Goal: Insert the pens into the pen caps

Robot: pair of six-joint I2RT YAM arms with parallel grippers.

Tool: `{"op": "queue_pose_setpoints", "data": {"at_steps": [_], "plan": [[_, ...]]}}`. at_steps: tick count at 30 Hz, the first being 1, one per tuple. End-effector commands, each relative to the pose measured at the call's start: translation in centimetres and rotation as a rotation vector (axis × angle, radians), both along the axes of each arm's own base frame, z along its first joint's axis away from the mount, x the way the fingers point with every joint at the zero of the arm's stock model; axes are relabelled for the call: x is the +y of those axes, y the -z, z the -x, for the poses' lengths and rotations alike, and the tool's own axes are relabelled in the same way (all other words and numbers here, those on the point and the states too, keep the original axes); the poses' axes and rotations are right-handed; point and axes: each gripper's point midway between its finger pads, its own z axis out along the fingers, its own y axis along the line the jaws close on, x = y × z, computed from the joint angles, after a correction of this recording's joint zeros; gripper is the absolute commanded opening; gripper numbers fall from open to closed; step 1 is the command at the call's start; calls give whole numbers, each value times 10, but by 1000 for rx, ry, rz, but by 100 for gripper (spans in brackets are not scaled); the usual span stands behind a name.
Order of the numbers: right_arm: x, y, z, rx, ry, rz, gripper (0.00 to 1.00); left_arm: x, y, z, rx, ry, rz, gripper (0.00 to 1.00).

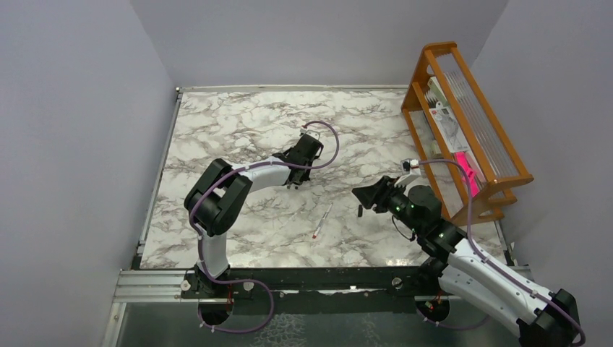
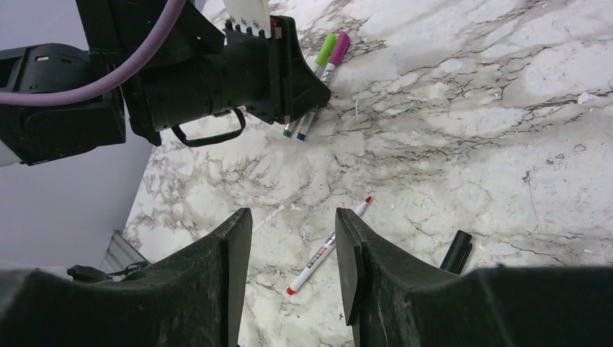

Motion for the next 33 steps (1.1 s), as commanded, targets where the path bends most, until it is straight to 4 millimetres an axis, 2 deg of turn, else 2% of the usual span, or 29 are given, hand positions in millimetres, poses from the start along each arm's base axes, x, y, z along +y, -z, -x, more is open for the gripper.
{"op": "queue_pose_setpoints", "data": {"at_steps": [1, 5, 8, 14, 17, 20, 23, 27, 30, 33], "plan": [[6, -3, 1, -14, -25, -24, 45, 4, 2, 2, 17, -8, -19, 26], [5, -5, 2, -26, -27, -40, 45, 4, -4, 2, 6, -7, -11, 26], [5, -5, 2, -29, -24, -37, 45, 2, -16, 2, -12, -8, 13, 26], [3, -1, 2, -18, -16, -26, 45, -1, -56, 4, -72, 13, 71, 26], [2, 1, 2, -15, -10, -28, 45, -10, -79, 13, -104, 50, 114, 25], [1, 2, 1, -12, -3, -29, 44, -38, -84, 36, -63, 189, 207, 21], [1, -2, 1, -22, -2, -40, 43, -64, -74, 69, 9, 313, 255, 21], [-4, -8, 2, -43, 21, -58, 42, -79, -54, 113, 85, 364, 246, 26], [-9, -8, 2, -45, 42, -55, 41, -81, -39, 148, 126, 397, 197, 30], [-12, -7, 2, -42, 55, -48, 41, -81, -28, 171, 162, 403, 194, 33]]}}
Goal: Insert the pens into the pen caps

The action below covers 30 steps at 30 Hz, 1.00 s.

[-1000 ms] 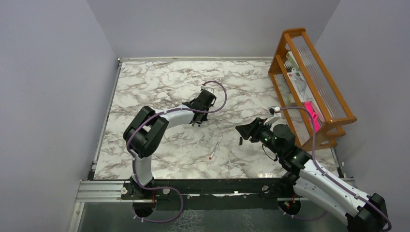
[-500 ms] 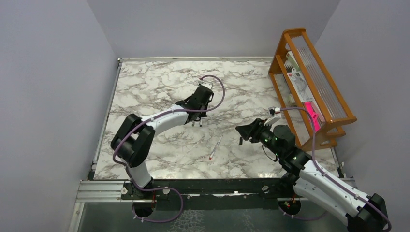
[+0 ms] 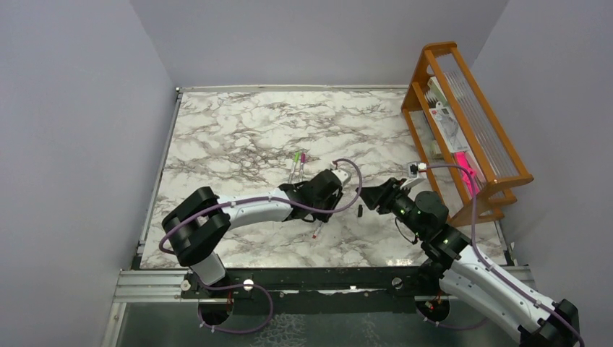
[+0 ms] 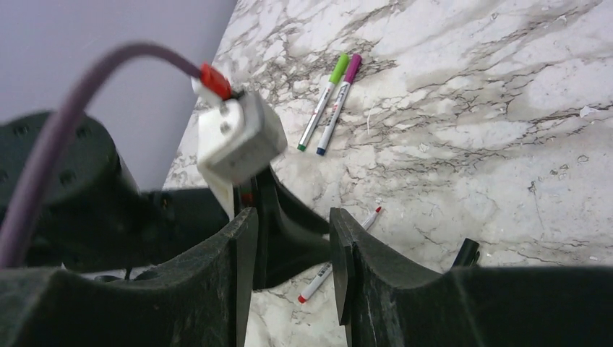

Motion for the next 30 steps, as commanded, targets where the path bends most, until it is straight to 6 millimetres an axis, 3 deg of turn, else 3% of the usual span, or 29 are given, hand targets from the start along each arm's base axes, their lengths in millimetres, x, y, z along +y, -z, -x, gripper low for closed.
{"op": "queue_pose_setpoints", "data": {"at_steps": [1, 11, 15, 20, 25, 30], "plan": [[-7, 4, -2, 5, 43, 3, 41, -3, 7, 34, 61, 11, 25, 33], [-7, 4, -3, 9, 47, 5, 41, 19, 36, 39, 42, -20, -113, 35], [-9, 4, -4, 9, 56, 4, 41, 21, 45, 45, 56, 4, -149, 25], [-10, 5, -5, 12, 63, 12, 40, 24, 57, 56, 82, 0, -177, 25], [-9, 6, -7, 16, 66, 16, 40, 28, 70, 63, 96, -8, -211, 0], [-7, 3, -9, 10, 63, 21, 39, 20, 61, 60, 80, -17, -160, 0]]}}
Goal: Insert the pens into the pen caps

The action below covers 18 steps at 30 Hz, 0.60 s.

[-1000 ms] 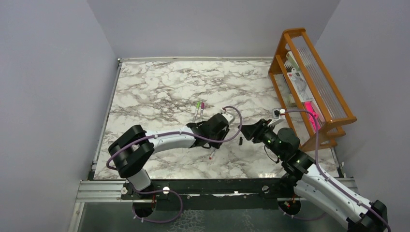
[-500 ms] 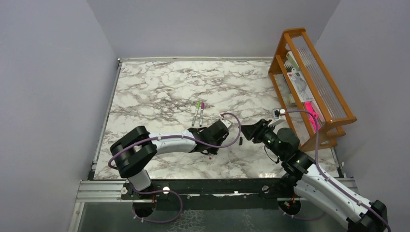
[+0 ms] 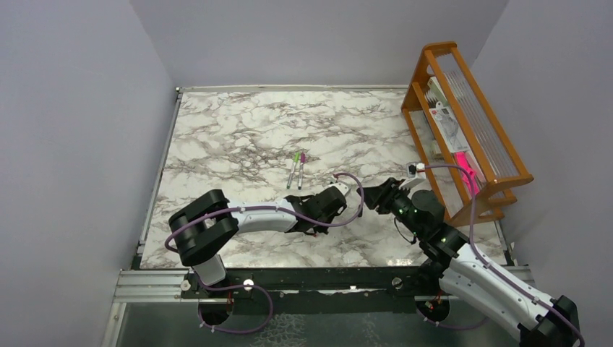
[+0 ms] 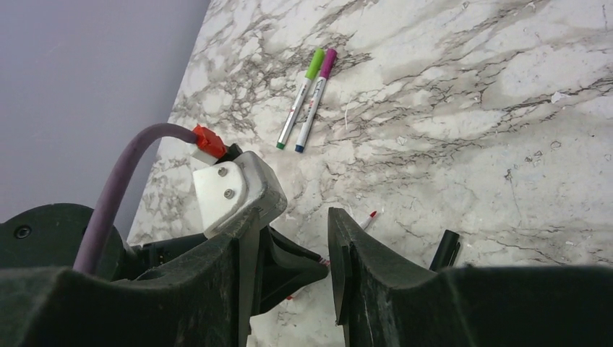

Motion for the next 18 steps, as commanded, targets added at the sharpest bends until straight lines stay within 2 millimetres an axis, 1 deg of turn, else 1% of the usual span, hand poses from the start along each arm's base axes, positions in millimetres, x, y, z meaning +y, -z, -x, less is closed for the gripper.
{"op": "queue_pose_setpoints", "data": {"at_steps": [1, 6, 8, 12, 15, 18], "plan": [[0, -7, -5, -19, 15, -1, 39, 11, 13, 11, 33, -11, -22, 0], [4, -1, -3, 1, -2, -9, 39, -12, -23, 7, -45, 21, 191, 0], [6, 0, -2, -6, -15, -9, 40, -17, -31, 7, -59, 34, 247, 0], [12, 2, -4, -2, -48, 26, 49, -27, -47, 13, -75, 78, 365, 0], [19, 10, -7, 40, -73, 64, 54, -34, -64, 17, -94, 103, 457, 0], [26, 16, -7, 65, -106, 84, 57, -34, -76, 15, -125, 103, 491, 0]]}}
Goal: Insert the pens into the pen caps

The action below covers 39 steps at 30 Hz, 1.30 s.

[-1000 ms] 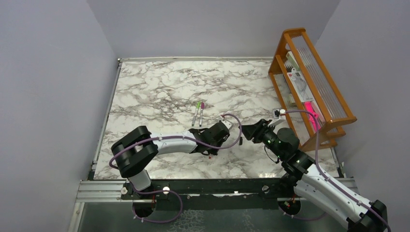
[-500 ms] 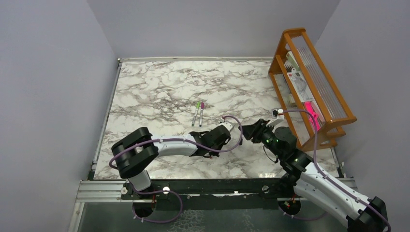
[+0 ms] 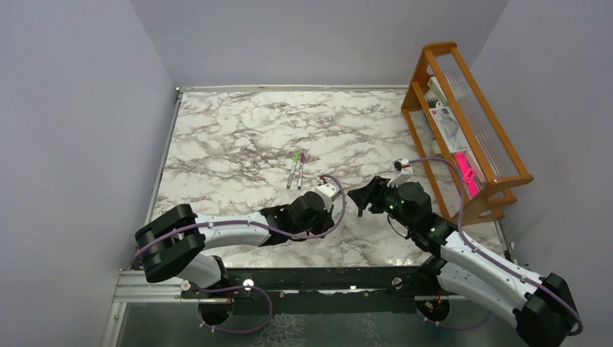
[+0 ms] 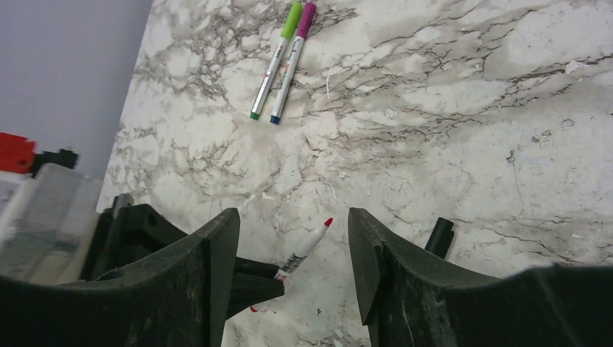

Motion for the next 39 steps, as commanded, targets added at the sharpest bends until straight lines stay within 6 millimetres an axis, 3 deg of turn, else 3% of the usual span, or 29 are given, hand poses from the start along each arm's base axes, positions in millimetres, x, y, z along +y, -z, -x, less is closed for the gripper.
{"op": "queue_pose_setpoints", "data": {"at_steps": [1, 8, 12, 18, 22, 23, 25, 29, 31, 35, 39], "plan": [[15, -10, -1, -13, -72, -1, 58, -20, -45, -3, -71, 27, 177, 0], [27, -4, 2, -9, -129, -31, 57, -31, -73, -16, -147, 23, 215, 0], [30, -5, 5, -14, -147, -47, 42, -39, -78, -15, -143, 44, 227, 0], [29, 2, 7, 17, -135, -61, 41, -40, -86, -13, -149, 54, 255, 0], [30, 1, 10, 20, -142, -96, 3, -38, -86, -13, -154, 54, 255, 0], [31, 0, 11, 20, -148, -106, 1, -38, -85, -14, -153, 52, 252, 0], [33, -3, 12, 13, -156, -123, 1, -39, -84, -13, -151, 54, 251, 2], [35, -12, 17, -8, -176, -169, 1, -41, -85, -14, -149, 51, 259, 35], [36, -17, 18, -19, -181, -192, 1, -42, -85, -14, -149, 51, 263, 42], [39, -21, 20, -28, -200, -205, 1, -42, -84, -17, -153, 40, 258, 43], [40, -28, 22, -38, -211, -236, 1, -45, -82, -17, -142, 36, 263, 35]]}}
